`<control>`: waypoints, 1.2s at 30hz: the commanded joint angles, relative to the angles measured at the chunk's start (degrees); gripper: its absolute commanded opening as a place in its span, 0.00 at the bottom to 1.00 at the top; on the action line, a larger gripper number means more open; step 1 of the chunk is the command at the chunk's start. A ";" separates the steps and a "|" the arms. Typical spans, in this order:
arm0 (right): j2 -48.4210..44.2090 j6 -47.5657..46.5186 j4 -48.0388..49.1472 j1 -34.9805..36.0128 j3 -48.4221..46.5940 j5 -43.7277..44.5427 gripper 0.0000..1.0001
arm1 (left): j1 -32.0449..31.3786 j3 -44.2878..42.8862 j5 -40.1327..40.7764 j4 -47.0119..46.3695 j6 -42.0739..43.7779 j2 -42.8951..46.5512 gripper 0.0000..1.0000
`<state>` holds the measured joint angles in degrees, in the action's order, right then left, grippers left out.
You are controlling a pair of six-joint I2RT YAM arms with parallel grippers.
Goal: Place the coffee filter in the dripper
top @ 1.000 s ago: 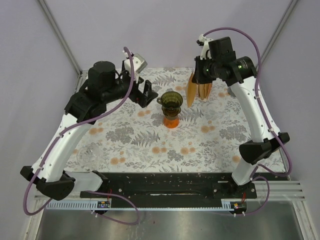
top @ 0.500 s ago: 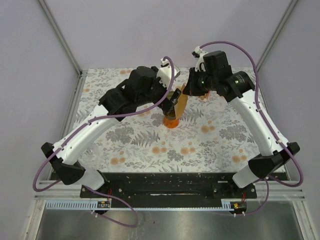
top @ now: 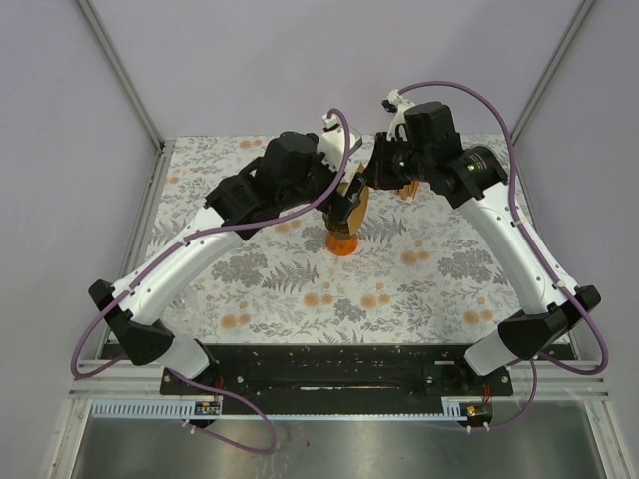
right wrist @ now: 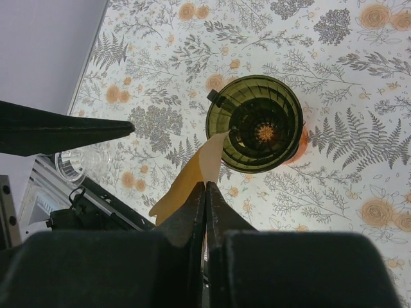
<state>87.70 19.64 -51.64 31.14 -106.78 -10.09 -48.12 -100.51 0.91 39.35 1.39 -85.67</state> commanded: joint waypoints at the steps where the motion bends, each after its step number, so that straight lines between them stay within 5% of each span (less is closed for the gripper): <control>1: -2.71 0.40 3.21 0.59 0.52 -1.07 0.00 | -0.22 -2.41 4.00 -2.62 -1.12 -1.78 0.91; 5: -3.59 0.22 3.82 0.59 1.31 -2.48 0.00 | -0.31 -2.58 8.31 -2.61 -0.16 -2.40 0.74; 15: -3.50 -1.71 4.70 0.59 2.89 -0.03 0.00 | -0.22 -1.36 12.54 -2.96 0.37 -1.61 0.00; 16: -3.59 -1.71 5.23 0.59 3.24 2.07 0.00 | -0.22 -0.92 12.54 -3.23 0.02 -1.35 0.00; 18: -3.68 -1.01 6.28 0.59 4.21 5.75 0.18 | -0.22 -0.74 12.54 -3.06 -1.12 -1.26 0.00; 22: -5.34 0.57 11.19 1.29 8.16 7.98 0.37 | 1.53 -1.44 9.12 -1.74 -9.10 -0.82 0.00; 36: -7.63 2.25 25.09 4.98 19.15 7.63 0.50 | 8.92 -3.38 0.94 0.90 -20.81 -1.87 0.00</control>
<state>82.50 21.28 -32.82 34.87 -88.55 -3.64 -40.18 -101.23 4.47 41.12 -16.29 -88.66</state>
